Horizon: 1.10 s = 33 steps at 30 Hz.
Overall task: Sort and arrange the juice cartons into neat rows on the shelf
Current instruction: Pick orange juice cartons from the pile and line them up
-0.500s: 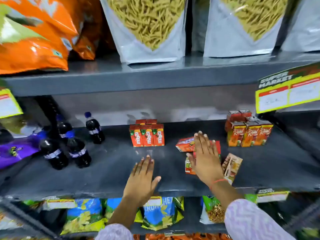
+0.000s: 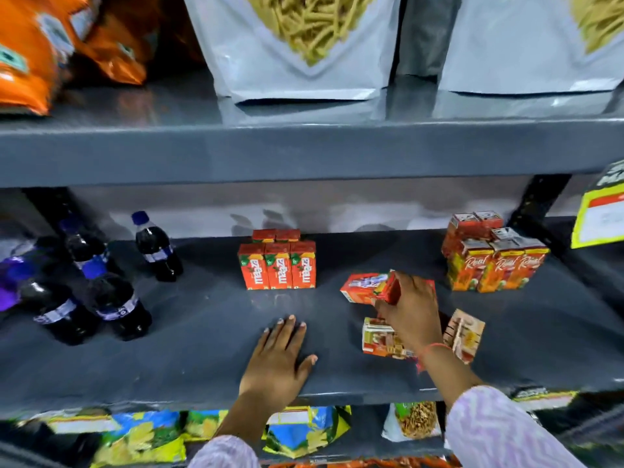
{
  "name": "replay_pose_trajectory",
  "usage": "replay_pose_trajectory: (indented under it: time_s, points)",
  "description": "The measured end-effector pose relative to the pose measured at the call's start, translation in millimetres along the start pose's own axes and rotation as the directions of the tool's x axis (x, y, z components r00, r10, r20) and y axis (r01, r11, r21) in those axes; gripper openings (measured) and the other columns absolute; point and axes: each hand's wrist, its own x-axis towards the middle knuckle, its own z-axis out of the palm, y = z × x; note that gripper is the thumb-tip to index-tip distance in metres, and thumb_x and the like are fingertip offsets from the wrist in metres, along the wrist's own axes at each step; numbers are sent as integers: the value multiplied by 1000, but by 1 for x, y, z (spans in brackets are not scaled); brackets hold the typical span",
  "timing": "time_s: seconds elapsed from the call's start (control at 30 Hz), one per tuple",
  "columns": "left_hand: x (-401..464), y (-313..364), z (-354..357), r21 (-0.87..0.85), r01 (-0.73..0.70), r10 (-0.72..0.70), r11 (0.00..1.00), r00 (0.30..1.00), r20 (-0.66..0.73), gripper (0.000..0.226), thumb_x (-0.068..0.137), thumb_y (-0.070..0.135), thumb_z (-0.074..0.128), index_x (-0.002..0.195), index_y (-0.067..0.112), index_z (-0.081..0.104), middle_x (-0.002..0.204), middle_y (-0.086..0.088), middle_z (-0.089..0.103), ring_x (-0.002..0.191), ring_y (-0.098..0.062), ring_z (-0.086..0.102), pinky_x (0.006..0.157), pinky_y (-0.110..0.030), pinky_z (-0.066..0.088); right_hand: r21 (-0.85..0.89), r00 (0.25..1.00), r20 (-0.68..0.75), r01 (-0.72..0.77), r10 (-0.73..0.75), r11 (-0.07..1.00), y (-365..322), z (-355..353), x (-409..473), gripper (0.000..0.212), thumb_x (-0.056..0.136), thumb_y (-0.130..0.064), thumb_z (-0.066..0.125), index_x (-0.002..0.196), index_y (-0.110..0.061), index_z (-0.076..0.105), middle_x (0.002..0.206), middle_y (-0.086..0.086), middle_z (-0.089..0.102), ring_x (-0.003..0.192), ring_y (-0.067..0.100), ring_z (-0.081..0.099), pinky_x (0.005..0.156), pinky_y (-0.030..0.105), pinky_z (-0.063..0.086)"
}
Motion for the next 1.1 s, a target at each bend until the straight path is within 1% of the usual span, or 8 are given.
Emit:
replay_pose_trajectory:
  time_s: [0.17, 0.27, 0.33, 0.43, 0.6, 0.73, 0.9, 1.1]
  points:
    - [-5, 5, -3, -23, 66, -67, 998, 996, -63, 72, 88, 59, 1, 123, 24, 54, 131, 1, 58, 119, -18, 55, 106, -28, 13, 37, 1000, 10, -3, 3, 999, -2, -5, 1, 63, 72, -31, 74, 127, -10, 50, 127, 13, 58, 121, 30, 49, 103, 37, 38]
    - [-5, 3, 3, -77, -13, -1, 997, 984, -178, 102, 64, 75, -20, 142, 25, 24, 154, 2, 18, 142, -19, 16, 113, -24, -5, 40, 1000, 28, 11, -12, 999, -7, -8, 1, 58, 72, -31, 73, 122, -11, 52, 123, 12, 59, 117, 29, 50, 97, 36, 42]
    - [-8, 4, -2, -101, 16, -33, 995, 986, -163, 112, 52, 79, -26, 144, 28, 13, 156, 5, 5, 144, -15, 1, 110, -25, -9, 43, 998, 54, 43, -46, 998, -14, -11, 1, 56, 71, -30, 72, 121, -12, 52, 122, 12, 59, 117, 29, 48, 96, 35, 41]
    - [-11, 4, -7, -129, 52, -75, 990, 982, -175, 106, 57, 83, -12, 144, 27, 14, 157, 4, 5, 143, -13, 2, 109, -23, -6, 60, 989, 90, 110, -115, 992, -31, -15, 1, 53, 72, -28, 71, 119, -12, 53, 120, 11, 58, 116, 28, 47, 94, 32, 39]
    - [-23, -17, -8, -193, 139, -179, 971, 962, -207, 122, 47, 83, -25, 142, 23, 23, 155, 1, 16, 142, -16, 15, 114, -28, 10, 152, 957, 198, 182, -211, 971, -72, -11, 3, 53, 68, -32, 72, 117, -17, 55, 120, 7, 58, 113, 26, 52, 92, 33, 44]
    - [-38, -49, -12, -221, 207, -260, 953, 933, -249, 101, 66, 78, 3, 139, 16, 35, 151, -5, 29, 139, -23, 27, 113, -35, 20, 177, 923, 261, 243, -284, 954, -113, 3, 0, 45, 69, -29, 70, 110, -14, 57, 114, 8, 58, 106, 26, 56, 86, 32, 46]
    - [-46, -81, -21, -192, 273, -311, 943, 927, -210, 97, 61, 65, -2, 142, 20, 24, 155, -1, 18, 142, -18, 17, 114, -31, 17, 148, 892, 327, 278, -312, 949, -153, 27, -2, 35, 71, -23, 65, 103, -10, 58, 116, 11, 59, 104, 29, 56, 86, 35, 48]
    - [-40, -96, -12, -222, 218, -273, 950, 928, -255, 88, 70, 60, 4, 140, 14, 29, 153, -7, 25, 141, -23, 20, 115, -35, 12, 60, 870, 406, 280, -279, 958, -170, 53, -1, 44, 73, -22, 65, 113, -6, 53, 119, 16, 56, 111, 35, 52, 92, 42, 48]
